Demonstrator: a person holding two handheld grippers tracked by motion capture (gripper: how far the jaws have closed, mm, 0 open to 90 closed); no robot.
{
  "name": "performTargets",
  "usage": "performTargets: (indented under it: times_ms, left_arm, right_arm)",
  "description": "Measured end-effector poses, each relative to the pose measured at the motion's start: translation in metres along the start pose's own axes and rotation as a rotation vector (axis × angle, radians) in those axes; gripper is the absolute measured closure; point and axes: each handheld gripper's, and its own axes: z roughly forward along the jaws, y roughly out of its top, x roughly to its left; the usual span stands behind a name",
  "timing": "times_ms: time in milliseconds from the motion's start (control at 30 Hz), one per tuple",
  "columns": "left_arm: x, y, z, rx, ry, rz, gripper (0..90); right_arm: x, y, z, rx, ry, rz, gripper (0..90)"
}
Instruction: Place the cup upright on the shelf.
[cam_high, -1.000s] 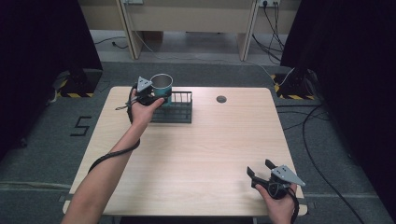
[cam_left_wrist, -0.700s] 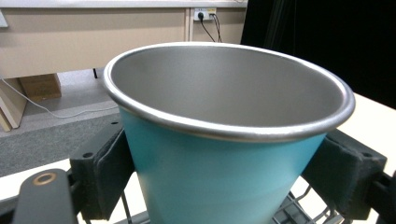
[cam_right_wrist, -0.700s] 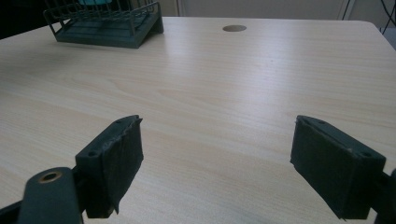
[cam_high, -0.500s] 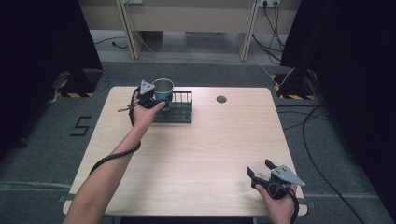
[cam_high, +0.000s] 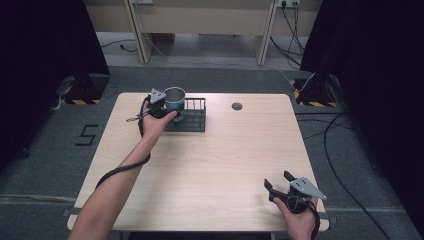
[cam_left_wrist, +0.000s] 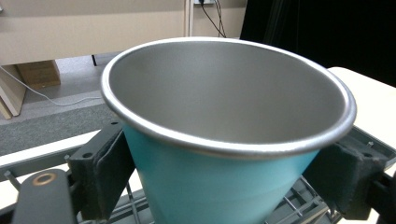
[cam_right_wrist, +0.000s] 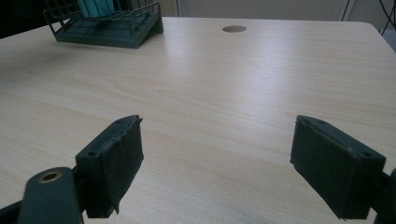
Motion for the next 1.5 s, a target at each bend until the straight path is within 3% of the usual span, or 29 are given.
performTargets:
  times_ms: [900, 1500]
  left_arm:
    - [0.001, -0.011, -0.016, -0.01, -0.022, -0.008, 14.2]
    - [0.008, -0.015, -0.047, -0.034, -0.02, 0.028, 14.3]
  right_arm:
    - [0.0, 0.0, 0.0, 0.002, 0.003, -0.005, 17.9]
    - [0.0, 0.0, 0.0, 0.003, 0.002, 0.0, 18.0]
